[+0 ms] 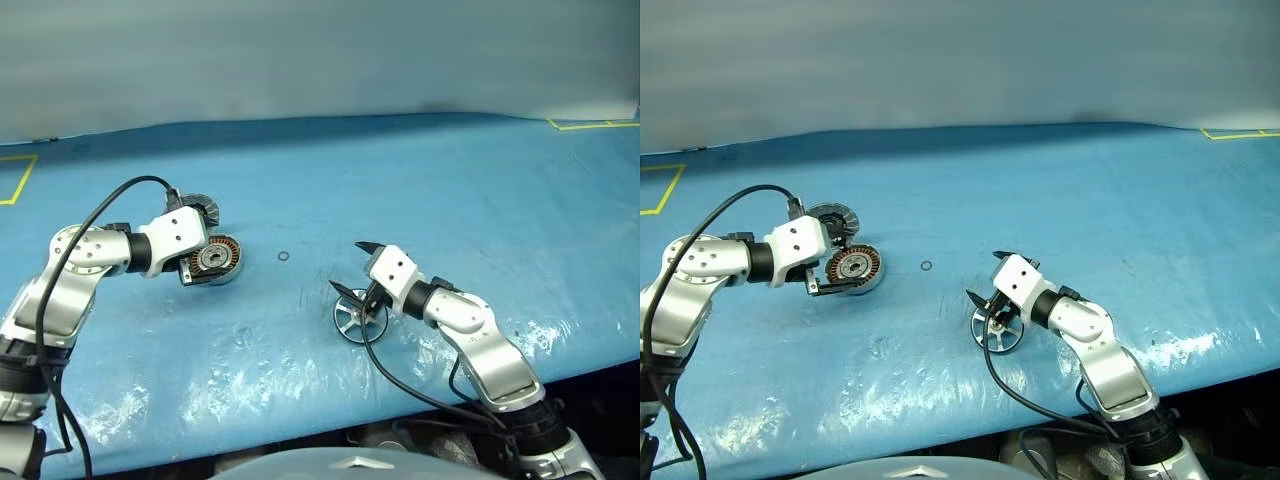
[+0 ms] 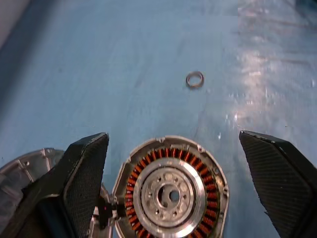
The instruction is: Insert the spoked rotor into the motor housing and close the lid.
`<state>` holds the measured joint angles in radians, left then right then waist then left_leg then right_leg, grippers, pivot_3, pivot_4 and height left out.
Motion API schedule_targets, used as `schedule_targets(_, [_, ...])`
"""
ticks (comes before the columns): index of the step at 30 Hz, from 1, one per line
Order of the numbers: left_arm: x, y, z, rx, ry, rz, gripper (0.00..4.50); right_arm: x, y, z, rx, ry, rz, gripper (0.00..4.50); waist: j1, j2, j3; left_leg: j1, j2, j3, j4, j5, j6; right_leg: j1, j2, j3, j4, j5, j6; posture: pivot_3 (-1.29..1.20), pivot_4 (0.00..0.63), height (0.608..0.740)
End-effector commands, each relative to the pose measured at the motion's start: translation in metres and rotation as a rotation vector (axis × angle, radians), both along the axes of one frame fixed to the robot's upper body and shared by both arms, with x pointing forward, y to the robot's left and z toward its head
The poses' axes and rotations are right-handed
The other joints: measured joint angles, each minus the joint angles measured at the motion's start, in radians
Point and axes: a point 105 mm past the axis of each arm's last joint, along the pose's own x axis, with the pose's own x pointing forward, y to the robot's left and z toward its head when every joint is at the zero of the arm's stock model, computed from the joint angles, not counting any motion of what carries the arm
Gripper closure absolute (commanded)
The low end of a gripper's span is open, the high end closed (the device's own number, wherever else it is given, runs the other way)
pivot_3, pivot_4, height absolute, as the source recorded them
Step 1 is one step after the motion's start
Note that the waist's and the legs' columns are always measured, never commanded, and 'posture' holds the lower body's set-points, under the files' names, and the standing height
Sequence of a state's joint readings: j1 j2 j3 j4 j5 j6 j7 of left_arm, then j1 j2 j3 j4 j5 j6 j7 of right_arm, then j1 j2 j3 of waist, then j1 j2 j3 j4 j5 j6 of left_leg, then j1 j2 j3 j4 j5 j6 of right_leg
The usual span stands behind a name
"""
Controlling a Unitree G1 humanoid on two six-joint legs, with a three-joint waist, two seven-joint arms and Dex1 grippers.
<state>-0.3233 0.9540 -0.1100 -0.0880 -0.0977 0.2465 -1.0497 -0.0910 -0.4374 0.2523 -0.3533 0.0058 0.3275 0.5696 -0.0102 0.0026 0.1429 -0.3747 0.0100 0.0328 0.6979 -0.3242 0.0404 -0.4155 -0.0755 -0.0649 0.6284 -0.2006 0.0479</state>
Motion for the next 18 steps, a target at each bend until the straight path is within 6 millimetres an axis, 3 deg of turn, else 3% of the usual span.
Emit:
schedule_targets(1, [0.005,0.012,0.002,0.101,0.021,-0.017,0.0,-0.001,0.001,0.005,0.019,-0.042,-0.013,0.01,0.0,0.0,0.0,0.0,0.0,0.0,0.0,0.0,0.0,0.0,0.0,0.0,0.0,0.0,0.0,0.0,0.15,0.74])
schedule_targets(9, [0.014,0.024,-0.01,0.218,0.095,-0.047,0.0,-0.004,0.0,0.0,0.028,-0.033,-0.051,0.01,0.0,-0.001,0.001,-0.001,0.0,0.001,0.0,0.0,0.0,-0.001,0.0,0.001,0.0,0.0,0.0,0.0,0.15,0.74])
schedule_targets(16, [0.015,0.015,-0.025,0.193,0.163,-0.101,0.0,-0.007,-0.004,-0.005,0.007,-0.033,-0.077,0.01,0.0,-0.002,0.001,-0.001,0.0,0.001,0.0,0.0,0.0,-0.001,0.0,0.001,0.0,0.0,0.001,0.0,0.15,0.74])
schedule_targets(18, [0.019,0.006,-0.024,0.104,0.163,-0.098,0.0,-0.006,-0.006,-0.006,0.003,-0.033,-0.091,0.01,0.0,-0.002,0.001,-0.001,0.0,0.001,0.0,0.0,0.0,-0.001,0.0,0.001,0.0,0.0,0.001,0.0,0.15,0.74])
